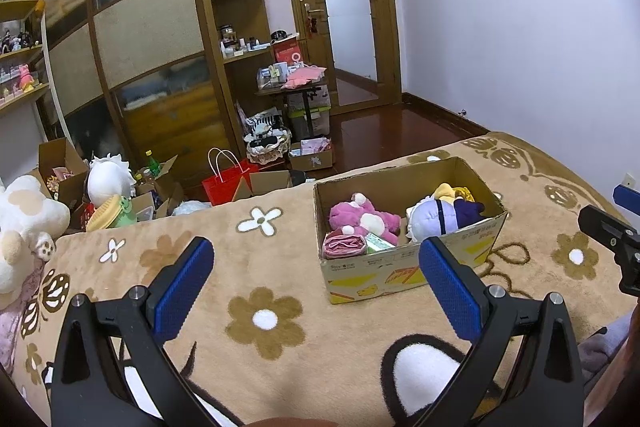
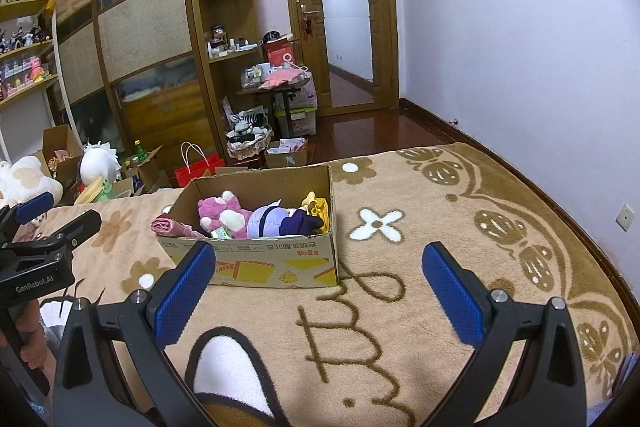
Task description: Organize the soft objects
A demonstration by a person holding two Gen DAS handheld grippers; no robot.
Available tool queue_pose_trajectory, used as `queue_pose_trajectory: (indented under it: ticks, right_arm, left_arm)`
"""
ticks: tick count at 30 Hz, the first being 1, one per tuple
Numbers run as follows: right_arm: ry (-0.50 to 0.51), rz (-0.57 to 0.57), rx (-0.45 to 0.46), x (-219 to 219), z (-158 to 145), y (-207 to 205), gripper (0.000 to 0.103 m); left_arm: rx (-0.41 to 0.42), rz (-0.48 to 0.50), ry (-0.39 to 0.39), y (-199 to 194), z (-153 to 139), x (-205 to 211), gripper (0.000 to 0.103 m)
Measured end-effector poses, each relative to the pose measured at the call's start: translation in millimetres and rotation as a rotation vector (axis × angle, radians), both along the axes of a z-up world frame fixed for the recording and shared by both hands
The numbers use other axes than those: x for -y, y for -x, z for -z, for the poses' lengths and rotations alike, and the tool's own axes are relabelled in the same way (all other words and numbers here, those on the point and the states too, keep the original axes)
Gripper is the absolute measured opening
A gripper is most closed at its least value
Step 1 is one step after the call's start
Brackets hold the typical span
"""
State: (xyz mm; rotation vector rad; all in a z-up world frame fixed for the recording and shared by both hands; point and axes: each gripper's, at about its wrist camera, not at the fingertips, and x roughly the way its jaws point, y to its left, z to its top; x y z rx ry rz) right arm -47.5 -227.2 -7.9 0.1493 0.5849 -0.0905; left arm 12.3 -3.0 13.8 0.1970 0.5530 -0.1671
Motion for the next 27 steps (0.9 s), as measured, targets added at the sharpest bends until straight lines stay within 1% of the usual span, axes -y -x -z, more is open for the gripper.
queue_pose_trajectory:
  ticks: [27]
  right_arm:
    - [0.002,-0.001,0.000,0.0,0.3,0.0,0.103]
  left_arm:
    - [-0.004,0.004,-0.005,1.4,3.0,1.0,0.102]
